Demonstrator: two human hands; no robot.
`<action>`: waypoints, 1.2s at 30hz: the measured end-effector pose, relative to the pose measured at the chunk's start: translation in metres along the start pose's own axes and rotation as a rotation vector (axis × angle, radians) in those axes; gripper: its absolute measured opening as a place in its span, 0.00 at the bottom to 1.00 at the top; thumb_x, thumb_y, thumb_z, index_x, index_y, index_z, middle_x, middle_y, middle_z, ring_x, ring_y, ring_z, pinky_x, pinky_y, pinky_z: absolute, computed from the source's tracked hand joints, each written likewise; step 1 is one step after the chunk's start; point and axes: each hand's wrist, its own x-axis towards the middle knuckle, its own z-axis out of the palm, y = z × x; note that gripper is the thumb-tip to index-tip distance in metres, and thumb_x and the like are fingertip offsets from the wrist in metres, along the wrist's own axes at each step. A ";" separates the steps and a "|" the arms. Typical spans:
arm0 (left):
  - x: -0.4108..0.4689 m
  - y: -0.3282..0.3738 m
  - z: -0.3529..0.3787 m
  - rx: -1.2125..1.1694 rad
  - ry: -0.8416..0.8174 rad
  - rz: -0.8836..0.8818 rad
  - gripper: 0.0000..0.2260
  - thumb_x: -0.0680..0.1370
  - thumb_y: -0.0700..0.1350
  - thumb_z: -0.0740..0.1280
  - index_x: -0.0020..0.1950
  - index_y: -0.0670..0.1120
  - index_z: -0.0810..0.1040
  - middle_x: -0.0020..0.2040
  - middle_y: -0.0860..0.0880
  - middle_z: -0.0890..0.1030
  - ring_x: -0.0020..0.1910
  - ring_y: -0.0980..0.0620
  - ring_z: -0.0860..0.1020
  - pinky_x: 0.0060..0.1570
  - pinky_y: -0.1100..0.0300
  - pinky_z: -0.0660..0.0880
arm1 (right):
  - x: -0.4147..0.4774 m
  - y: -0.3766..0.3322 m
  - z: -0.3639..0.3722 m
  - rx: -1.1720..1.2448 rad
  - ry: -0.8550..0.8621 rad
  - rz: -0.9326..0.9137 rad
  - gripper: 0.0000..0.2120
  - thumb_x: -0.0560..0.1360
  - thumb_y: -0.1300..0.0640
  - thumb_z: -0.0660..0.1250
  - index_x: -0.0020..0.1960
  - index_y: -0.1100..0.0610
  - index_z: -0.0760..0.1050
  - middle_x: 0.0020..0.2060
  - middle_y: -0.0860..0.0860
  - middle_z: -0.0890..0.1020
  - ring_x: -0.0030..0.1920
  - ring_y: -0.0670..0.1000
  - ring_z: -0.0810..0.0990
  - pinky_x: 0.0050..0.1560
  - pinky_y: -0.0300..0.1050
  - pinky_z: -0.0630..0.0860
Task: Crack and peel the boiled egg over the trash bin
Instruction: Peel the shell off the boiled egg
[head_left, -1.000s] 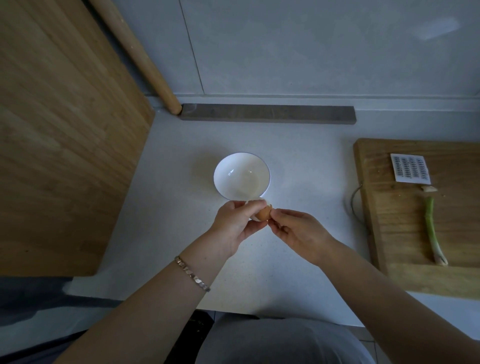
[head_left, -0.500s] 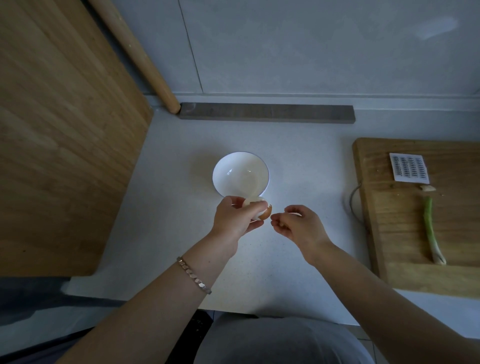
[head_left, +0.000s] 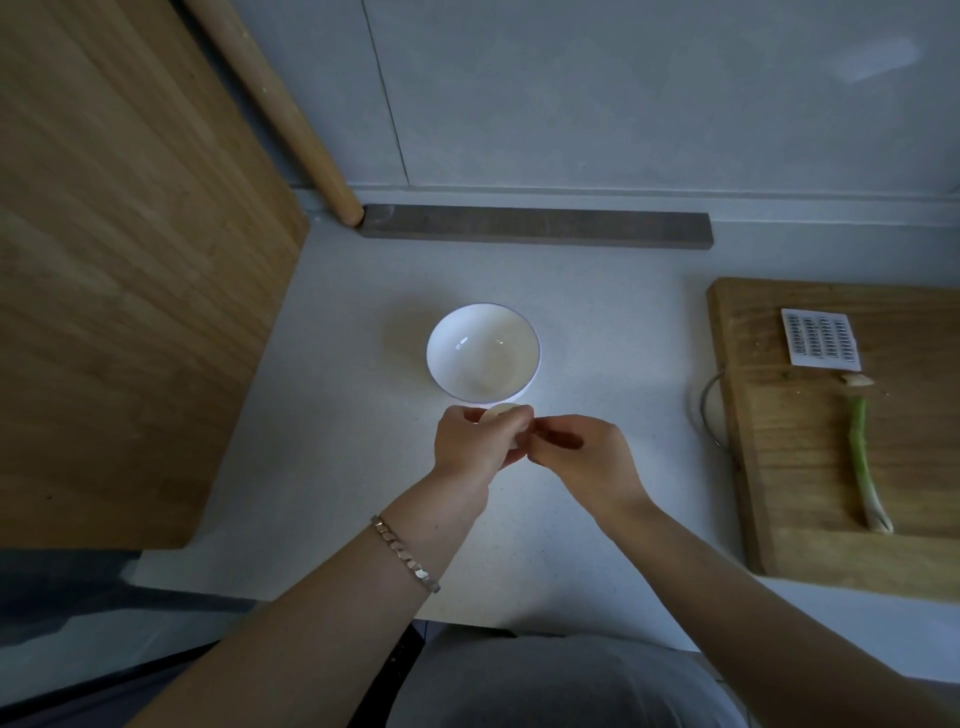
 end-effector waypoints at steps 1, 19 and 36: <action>-0.001 0.000 0.000 0.013 0.004 0.007 0.09 0.68 0.38 0.71 0.41 0.41 0.71 0.37 0.46 0.77 0.32 0.54 0.79 0.41 0.63 0.81 | 0.000 0.001 0.000 -0.004 0.007 -0.007 0.06 0.69 0.57 0.70 0.40 0.59 0.83 0.34 0.57 0.83 0.35 0.50 0.78 0.38 0.40 0.72; -0.008 -0.006 0.000 0.301 0.027 0.221 0.15 0.64 0.42 0.74 0.43 0.47 0.70 0.41 0.52 0.75 0.48 0.45 0.82 0.50 0.49 0.80 | 0.015 0.009 -0.004 -0.027 -0.054 0.196 0.10 0.67 0.63 0.65 0.37 0.72 0.77 0.33 0.65 0.79 0.37 0.59 0.80 0.38 0.44 0.68; -0.008 0.004 -0.003 -0.116 -0.086 0.011 0.10 0.73 0.43 0.70 0.50 0.41 0.75 0.45 0.46 0.77 0.38 0.51 0.80 0.37 0.63 0.82 | 0.007 0.002 -0.014 0.213 -0.057 0.299 0.08 0.73 0.60 0.61 0.50 0.58 0.77 0.33 0.52 0.78 0.30 0.45 0.78 0.32 0.34 0.77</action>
